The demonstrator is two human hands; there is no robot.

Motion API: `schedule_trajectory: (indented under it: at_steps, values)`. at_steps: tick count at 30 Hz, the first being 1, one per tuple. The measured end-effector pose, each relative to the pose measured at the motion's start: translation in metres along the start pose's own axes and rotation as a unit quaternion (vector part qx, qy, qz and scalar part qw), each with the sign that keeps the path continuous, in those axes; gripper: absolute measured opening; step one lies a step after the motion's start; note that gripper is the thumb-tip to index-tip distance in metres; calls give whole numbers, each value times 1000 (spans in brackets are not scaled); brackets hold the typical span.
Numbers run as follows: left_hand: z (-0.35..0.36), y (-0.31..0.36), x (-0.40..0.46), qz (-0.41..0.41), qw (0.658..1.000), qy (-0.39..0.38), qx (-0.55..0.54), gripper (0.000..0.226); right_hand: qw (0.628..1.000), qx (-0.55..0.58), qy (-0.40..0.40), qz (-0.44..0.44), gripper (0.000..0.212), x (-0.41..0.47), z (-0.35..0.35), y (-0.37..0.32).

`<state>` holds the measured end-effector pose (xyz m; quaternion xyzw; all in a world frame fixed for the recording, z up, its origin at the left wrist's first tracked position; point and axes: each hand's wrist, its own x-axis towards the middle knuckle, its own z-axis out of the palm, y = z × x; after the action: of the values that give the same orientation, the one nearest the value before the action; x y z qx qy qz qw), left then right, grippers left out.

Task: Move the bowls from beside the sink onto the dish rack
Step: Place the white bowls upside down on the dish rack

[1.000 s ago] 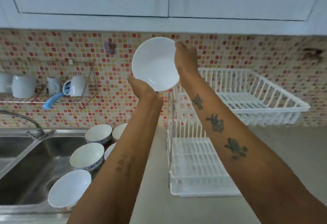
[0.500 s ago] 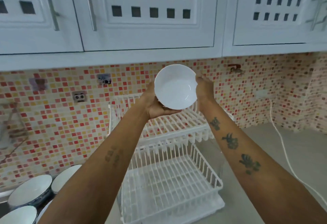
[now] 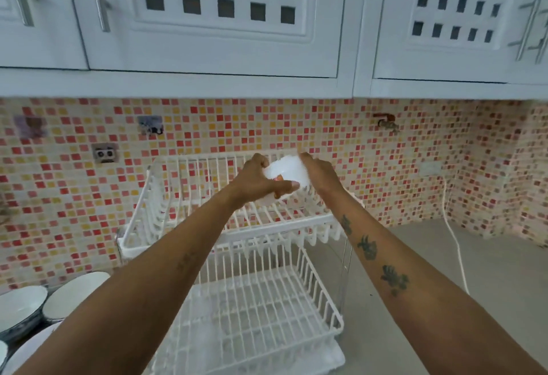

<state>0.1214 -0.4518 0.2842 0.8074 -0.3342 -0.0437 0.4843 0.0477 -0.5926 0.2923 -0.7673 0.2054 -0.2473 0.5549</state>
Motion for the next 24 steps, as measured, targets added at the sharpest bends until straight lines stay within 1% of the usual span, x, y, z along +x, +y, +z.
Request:
schedule_trajectory:
  at_steps: [2,4,6,7,10,13,16,19,24]
  values:
    - [8,-6,2,28,996,19,88,78,999,-42,-14,8,44,4,1,4]
    - [14,-11,1,48,981,27,184,82,998,-56,-31,21,36,9,2,9]
    - [18,-14,0,57,970,18,237,88,996,-69,-45,33,36,11,3,14]
    - [20,-15,-1,54,967,10,250,90,995,-78,-49,38,41,10,3,15]
    - [21,-17,0,49,963,3,265,88,993,-100,-49,30,47,9,3,17]
    - [25,-19,0,51,960,-10,275,78,989,-131,-49,42,47,9,3,19]
    - [28,-23,-1,70,953,-34,293,68,980,-177,-67,58,43,10,3,20]
    - [25,-24,-3,77,954,-52,285,59,976,-195,-73,65,38,10,4,19]
    - [20,-25,-7,70,963,-73,248,60,972,-214,-71,71,42,9,7,19]
